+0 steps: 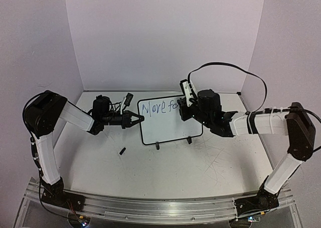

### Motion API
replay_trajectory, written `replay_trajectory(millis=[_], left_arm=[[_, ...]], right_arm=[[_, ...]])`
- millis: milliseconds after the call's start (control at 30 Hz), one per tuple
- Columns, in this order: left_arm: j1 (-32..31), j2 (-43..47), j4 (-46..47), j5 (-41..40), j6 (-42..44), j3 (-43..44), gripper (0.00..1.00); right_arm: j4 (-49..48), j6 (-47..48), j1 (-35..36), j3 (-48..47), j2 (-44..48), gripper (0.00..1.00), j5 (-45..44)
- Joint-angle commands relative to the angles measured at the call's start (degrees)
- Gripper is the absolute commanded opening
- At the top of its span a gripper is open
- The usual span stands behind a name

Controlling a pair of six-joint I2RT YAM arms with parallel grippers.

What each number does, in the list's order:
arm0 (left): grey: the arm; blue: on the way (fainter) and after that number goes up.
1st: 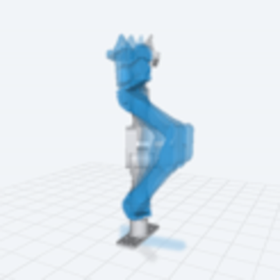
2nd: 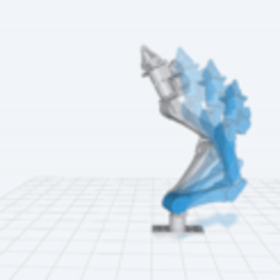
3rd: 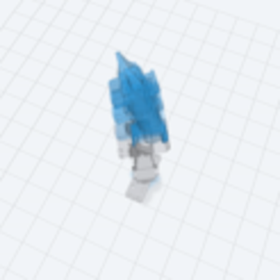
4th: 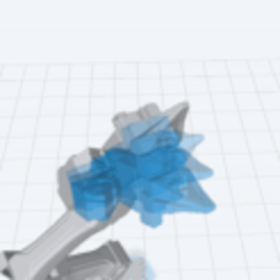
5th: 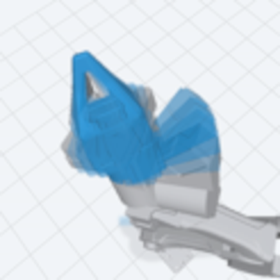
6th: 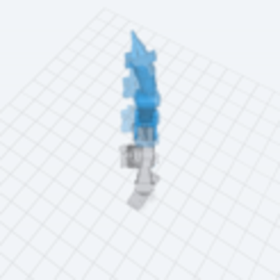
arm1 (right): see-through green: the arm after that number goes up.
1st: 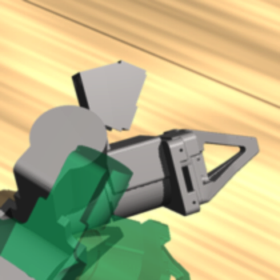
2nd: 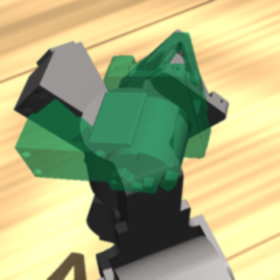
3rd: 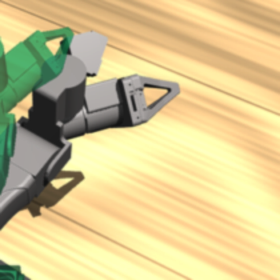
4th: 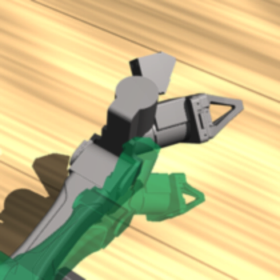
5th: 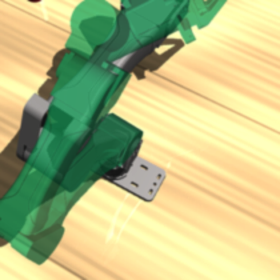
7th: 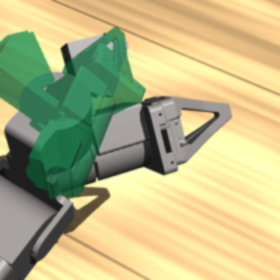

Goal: Write a sentence on the whiteboard
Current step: Write on the whiteboard with the whiteboard marker without the cap.

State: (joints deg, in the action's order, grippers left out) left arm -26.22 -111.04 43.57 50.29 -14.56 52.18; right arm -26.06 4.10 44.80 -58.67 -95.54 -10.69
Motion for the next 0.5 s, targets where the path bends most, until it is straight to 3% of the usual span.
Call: replay_trajectory(millis=[0,467], left_arm=[[0.2,-0.5,-3.9,-7.0,5.1,0.5,0.00],[0.2,-0.4,-4.1,-7.1,5.2,0.5,0.00]], right_arm=[[-2.3,-0.2,-1.4,-0.2,3.4,0.00,-1.0],[-2.2,1.4,-1.6,-2.3,-0.6,0.00,0.0]])
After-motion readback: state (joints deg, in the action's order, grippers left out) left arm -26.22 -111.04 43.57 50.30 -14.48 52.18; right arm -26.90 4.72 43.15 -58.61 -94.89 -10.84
